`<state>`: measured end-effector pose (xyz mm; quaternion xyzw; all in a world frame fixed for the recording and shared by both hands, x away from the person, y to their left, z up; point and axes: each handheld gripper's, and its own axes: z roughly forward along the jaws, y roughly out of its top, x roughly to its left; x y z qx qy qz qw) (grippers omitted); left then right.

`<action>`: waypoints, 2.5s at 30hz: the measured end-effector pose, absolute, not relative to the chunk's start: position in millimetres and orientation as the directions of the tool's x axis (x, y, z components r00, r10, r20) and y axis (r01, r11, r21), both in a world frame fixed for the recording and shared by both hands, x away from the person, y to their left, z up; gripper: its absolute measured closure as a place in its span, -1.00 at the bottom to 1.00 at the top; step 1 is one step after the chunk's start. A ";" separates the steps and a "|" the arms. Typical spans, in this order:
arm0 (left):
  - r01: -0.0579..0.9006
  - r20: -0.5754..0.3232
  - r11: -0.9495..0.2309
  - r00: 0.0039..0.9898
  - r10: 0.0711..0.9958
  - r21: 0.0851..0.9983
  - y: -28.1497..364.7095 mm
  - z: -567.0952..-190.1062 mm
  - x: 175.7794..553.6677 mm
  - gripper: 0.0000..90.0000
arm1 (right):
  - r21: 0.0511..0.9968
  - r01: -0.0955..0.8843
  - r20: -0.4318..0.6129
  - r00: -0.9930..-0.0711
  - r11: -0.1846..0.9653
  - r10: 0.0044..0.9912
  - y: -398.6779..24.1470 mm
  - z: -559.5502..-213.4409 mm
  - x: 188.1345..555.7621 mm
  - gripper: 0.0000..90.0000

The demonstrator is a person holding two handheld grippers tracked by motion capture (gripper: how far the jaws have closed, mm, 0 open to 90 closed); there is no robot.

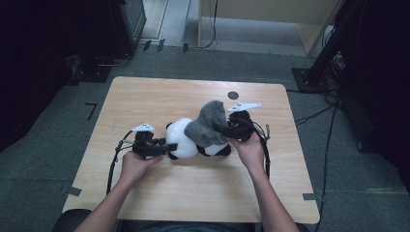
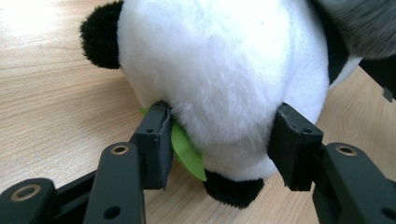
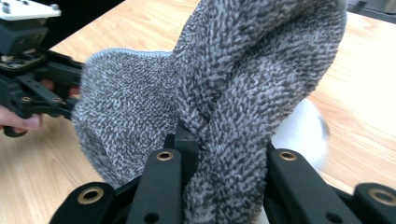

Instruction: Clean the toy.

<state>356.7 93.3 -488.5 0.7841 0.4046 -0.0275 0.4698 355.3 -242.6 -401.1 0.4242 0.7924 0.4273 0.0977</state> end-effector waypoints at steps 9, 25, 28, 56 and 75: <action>0.666 -0.431 -0.226 0.666 0.609 0.711 93.4 -488.5 357.6 0.03 | 0.744 0.636 0.237 -0.540 0.207 0.808 -278.2 -412.1 354.0 0.66; 0.658 -0.421 -0.238 0.675 0.606 0.714 95.4 -489.3 359.4 0.03 | 0.763 0.635 0.246 -0.458 0.120 0.854 -310.8 -419.3 356.2 0.66; 0.656 -0.420 -0.238 0.677 0.605 0.716 95.3 -489.3 359.5 0.03 | 0.796 0.602 0.266 -0.440 0.062 0.858 -320.1 -419.2 357.2 0.65; 0.652 -0.418 -0.233 0.678 0.605 0.721 95.7 -490.9 359.3 0.03 | 0.740 0.630 0.187 -0.527 0.233 0.829 -286.6 -457.3 370.1 0.61; 0.656 -0.423 -0.230 0.676 0.604 0.719 96.9 -491.0 360.2 0.02 | 0.609 0.736 0.225 -0.517 0.295 0.826 -281.6 -492.9 381.6 0.62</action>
